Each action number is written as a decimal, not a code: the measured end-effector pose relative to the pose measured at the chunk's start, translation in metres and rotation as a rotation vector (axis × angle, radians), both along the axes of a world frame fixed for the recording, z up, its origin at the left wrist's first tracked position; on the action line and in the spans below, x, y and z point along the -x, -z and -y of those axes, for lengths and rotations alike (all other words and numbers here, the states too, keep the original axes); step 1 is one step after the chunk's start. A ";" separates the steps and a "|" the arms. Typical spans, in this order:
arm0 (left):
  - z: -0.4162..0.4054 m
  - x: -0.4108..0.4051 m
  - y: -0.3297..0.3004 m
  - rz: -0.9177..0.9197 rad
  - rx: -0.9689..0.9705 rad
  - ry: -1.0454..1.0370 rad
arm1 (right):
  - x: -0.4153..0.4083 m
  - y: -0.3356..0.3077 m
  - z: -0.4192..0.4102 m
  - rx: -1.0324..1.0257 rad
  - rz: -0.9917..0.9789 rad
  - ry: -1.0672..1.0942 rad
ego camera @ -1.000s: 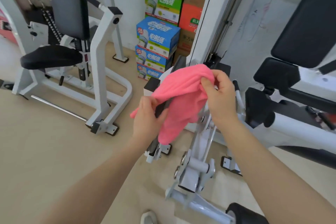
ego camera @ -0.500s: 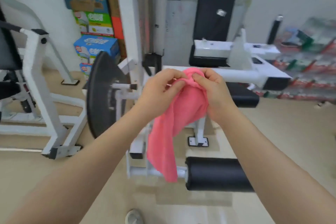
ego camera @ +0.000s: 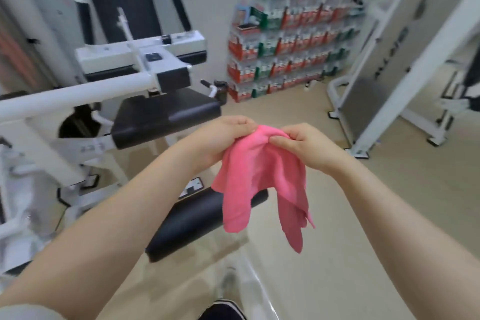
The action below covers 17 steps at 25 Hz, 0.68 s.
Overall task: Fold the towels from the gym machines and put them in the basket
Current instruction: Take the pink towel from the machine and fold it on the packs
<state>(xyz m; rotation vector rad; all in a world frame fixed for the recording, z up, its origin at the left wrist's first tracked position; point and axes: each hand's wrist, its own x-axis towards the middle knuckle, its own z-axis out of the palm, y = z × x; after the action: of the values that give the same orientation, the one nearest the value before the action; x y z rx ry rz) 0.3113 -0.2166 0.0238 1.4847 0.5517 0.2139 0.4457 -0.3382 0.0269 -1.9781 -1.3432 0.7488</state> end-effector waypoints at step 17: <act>-0.058 -0.417 0.031 0.565 -1.260 0.398 | -0.393 0.000 -0.069 -0.256 -1.093 0.606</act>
<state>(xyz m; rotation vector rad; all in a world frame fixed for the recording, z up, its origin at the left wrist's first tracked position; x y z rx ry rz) 0.7284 -0.1584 -0.0074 2.5527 -0.4721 0.7186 0.8386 -0.2691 0.0270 -1.2667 -0.1606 1.0353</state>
